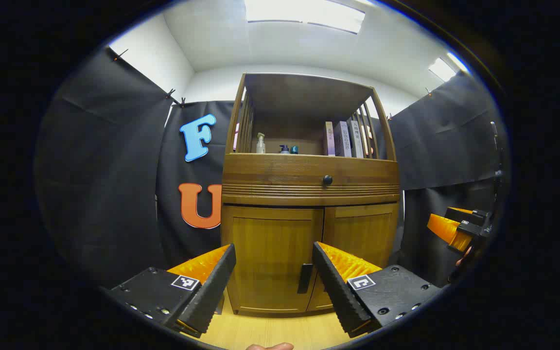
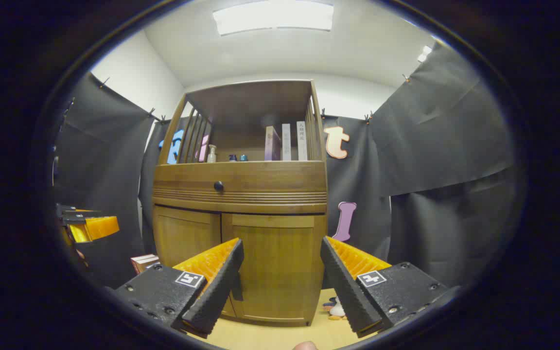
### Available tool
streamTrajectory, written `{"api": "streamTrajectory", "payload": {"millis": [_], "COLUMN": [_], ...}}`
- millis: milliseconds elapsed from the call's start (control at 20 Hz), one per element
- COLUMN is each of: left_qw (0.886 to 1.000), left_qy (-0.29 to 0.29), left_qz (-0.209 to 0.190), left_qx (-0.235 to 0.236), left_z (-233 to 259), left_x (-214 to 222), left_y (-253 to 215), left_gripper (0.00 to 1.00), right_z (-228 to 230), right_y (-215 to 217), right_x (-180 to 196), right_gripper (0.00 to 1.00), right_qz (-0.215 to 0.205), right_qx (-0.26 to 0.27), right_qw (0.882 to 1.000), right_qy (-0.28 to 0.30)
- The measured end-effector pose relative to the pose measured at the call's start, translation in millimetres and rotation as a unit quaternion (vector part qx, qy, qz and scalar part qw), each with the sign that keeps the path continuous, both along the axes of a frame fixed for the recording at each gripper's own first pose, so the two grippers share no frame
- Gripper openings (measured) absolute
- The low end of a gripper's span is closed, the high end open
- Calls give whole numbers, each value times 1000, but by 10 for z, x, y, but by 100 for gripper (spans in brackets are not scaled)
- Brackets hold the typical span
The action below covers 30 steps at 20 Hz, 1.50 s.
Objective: Open the right door of the double-door shoe cabinet with the right hand, and open the left door with the left hand.
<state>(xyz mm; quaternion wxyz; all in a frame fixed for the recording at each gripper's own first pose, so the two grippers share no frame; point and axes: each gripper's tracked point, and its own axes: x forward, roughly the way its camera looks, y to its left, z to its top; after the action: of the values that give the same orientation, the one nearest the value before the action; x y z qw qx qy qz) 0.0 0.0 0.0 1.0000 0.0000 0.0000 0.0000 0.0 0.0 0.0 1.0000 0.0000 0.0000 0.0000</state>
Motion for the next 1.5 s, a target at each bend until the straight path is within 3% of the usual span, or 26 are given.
{"api": "streamTrajectory", "payload": {"millis": [50,100,350,400,500,550,600,650,750,800,900,950,1050,1100,1150,1200,1300,1500], "left_qw": [1000,1000,1000,1000,1000,1000,1000,1000,1000,1000,1000,1000,999,998,998,998,998,997], "left_qy": [1,2,-8,-8,-3,1,5,6,5,2,-4,-7,-9,-8,-5,-2,2,25], "left_qz": [0,0,-1,-1,2,4,5,6,10,12,18,23,53,61,61,63,70,68], "left_qx": [1,1,-4,-5,-2,0,1,1,-1,-2,-2,0,7,8,6,3,5,9], "left_z": [-22,-29,-16,-28,-82,-107,-127,-142,-152,-143,-124,-127,-155,-166,-193,-210,-251,-373], "left_x": [19,33,114,129,156,171,189,207,239,251,270,278,282,291,296,294,277,212], "left_y": [29,49,133,148,194,213,228,243,290,314,369,407,560,604,595,604,666,701], "left_gripper": [95,100,100,95,95,100,95,100,95,100,100,95,95,100,95,100,95,100], "right_z": [-32,-59,-178,-211,-329,-391,-448,-485,-517,-524,-571,-603,-688,-744,-790,-854,-990,-1267], "right_y": [20,32,96,114,158,209,261,298,378,403,472,532,604,637,671,713,833,989], "right_x": [26,53,196,235,309,352,396,440,533,572,651,665,743,784,807,848,959,1155], "right_gripper": [99,99,99,99,99,99,99,99,100,100,99,99,100,99,100,99,100,99], "right_qz": [-2,-4,-12,-14,-17,-15,-9,-6,2,4,10,14,19,23,27,32,42,61], "right_qx": [4,6,5,2,-6,-6,-5,-3,1,3,5,2,-1,-2,-2,-2,3,23], "right_qw": [1000,1000,1000,1000,999,999,999,999,999,999,999,998,998,998,997,997,995,991], "right_qy": [5,10,21,21,28,36,43,47,50,50,53,55,61,65,68,75,86,113]}}
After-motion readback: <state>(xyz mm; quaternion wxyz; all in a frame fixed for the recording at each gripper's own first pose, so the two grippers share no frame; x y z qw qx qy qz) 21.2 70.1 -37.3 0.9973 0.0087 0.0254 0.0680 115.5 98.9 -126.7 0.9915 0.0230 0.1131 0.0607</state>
